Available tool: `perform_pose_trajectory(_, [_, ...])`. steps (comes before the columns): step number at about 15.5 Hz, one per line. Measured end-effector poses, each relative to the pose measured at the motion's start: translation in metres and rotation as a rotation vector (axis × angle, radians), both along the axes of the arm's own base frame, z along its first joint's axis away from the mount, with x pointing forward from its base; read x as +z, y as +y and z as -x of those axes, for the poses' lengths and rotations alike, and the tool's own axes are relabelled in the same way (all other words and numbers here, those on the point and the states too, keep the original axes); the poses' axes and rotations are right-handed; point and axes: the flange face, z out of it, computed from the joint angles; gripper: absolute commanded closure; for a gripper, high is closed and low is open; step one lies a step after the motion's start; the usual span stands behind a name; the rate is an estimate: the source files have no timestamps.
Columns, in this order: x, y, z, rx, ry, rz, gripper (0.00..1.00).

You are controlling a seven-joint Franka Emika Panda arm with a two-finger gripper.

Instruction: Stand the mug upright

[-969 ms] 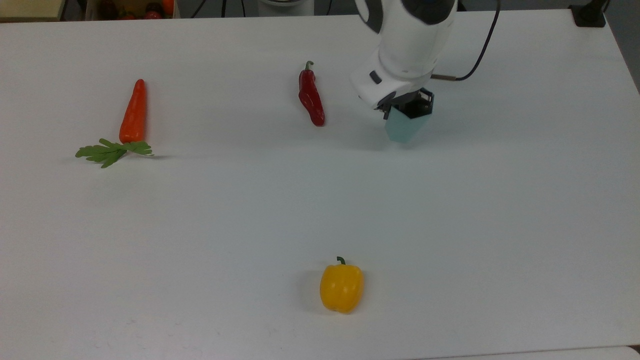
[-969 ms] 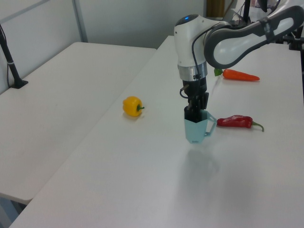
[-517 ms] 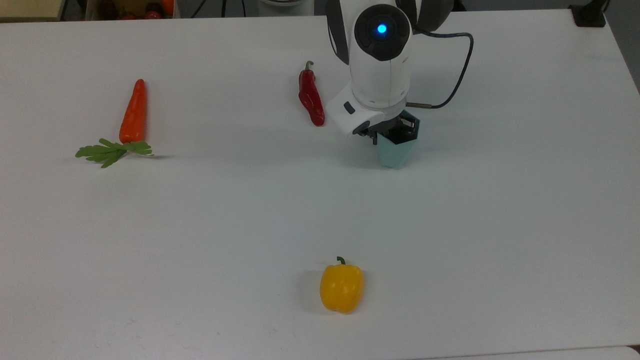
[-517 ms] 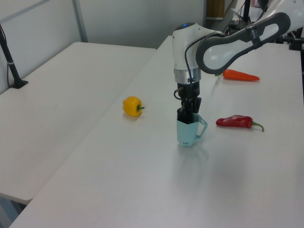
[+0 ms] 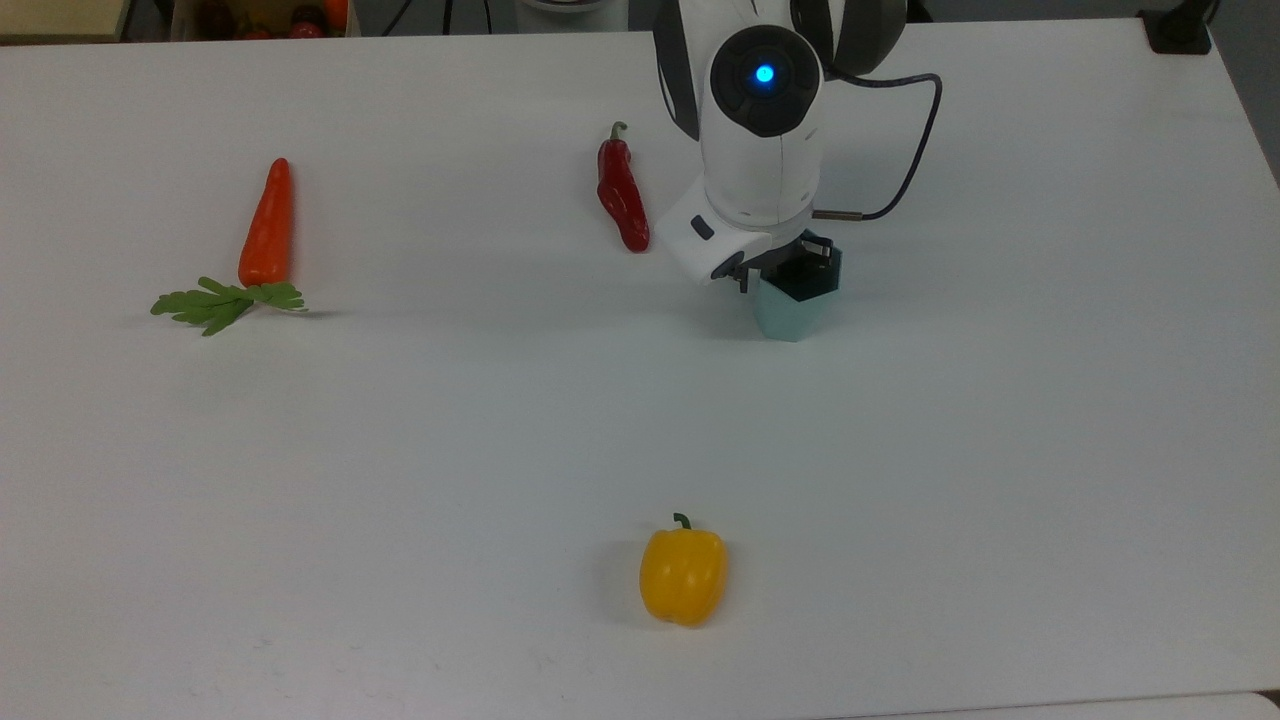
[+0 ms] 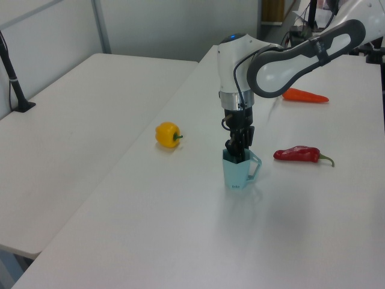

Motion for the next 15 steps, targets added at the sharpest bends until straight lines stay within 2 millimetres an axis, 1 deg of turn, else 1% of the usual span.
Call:
perform_pose_trajectory(1, [0.000,0.000,0.000,0.002,0.000,0.000,0.27])
perform_pose_trajectory(2, [0.000,0.000,0.000,0.004,0.000,0.000,0.15])
perform_pose_trajectory(3, [0.000,0.000,0.000,0.005,0.000,0.000,0.06])
perform_pose_trajectory(6, [0.000,0.000,0.000,0.007,-0.001,-0.001,0.00])
perform_pose_trajectory(9, [0.010,0.001,0.000,0.008,-0.015,-0.005,0.00])
perform_pose_trajectory(11, [0.026,0.000,0.002,0.010,-0.025,-0.006,0.00])
perform_pose_trajectory(12, [0.039,0.000,0.003,0.012,-0.032,-0.007,0.00])
perform_pose_trajectory(13, [0.055,-0.001,0.006,0.015,-0.042,-0.007,0.00])
perform_pose_trajectory(15, [0.094,-0.005,0.015,0.020,-0.056,-0.005,0.00])
